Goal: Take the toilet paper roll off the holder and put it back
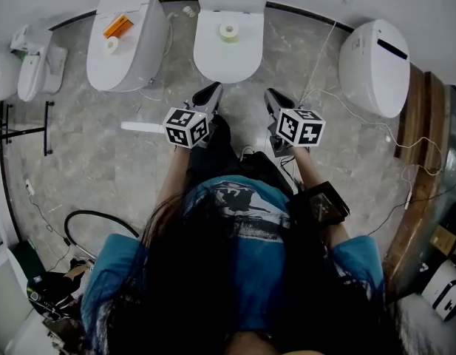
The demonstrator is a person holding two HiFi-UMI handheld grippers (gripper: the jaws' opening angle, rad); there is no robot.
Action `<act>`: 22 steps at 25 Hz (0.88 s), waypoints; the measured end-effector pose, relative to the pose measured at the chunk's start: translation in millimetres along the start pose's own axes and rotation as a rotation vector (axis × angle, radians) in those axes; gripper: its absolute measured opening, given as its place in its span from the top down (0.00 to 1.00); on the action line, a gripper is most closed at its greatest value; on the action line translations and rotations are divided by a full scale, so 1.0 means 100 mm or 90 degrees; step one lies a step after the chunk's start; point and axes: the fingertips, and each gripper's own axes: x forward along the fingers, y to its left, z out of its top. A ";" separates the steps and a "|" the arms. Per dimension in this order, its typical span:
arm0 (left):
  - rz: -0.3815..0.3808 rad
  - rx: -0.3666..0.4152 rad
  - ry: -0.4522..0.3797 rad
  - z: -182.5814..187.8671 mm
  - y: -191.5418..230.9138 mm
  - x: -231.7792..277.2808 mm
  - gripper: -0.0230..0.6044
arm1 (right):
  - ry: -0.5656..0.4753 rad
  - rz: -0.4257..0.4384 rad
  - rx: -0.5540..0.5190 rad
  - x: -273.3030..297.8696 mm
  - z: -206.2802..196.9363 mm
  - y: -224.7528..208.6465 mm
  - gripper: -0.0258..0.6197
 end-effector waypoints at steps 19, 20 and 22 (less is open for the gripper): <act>0.087 -0.022 0.018 -0.98 -1.03 -1.12 0.96 | 0.053 0.113 -0.094 -0.77 -0.96 0.60 0.91; 0.085 -0.024 0.018 -0.99 -1.04 -1.15 0.96 | 0.056 0.113 -0.095 -0.78 -0.98 0.62 0.91; 0.078 -0.024 0.018 -1.00 -1.07 -1.17 0.96 | 0.060 0.112 -0.095 -0.80 -1.02 0.66 0.92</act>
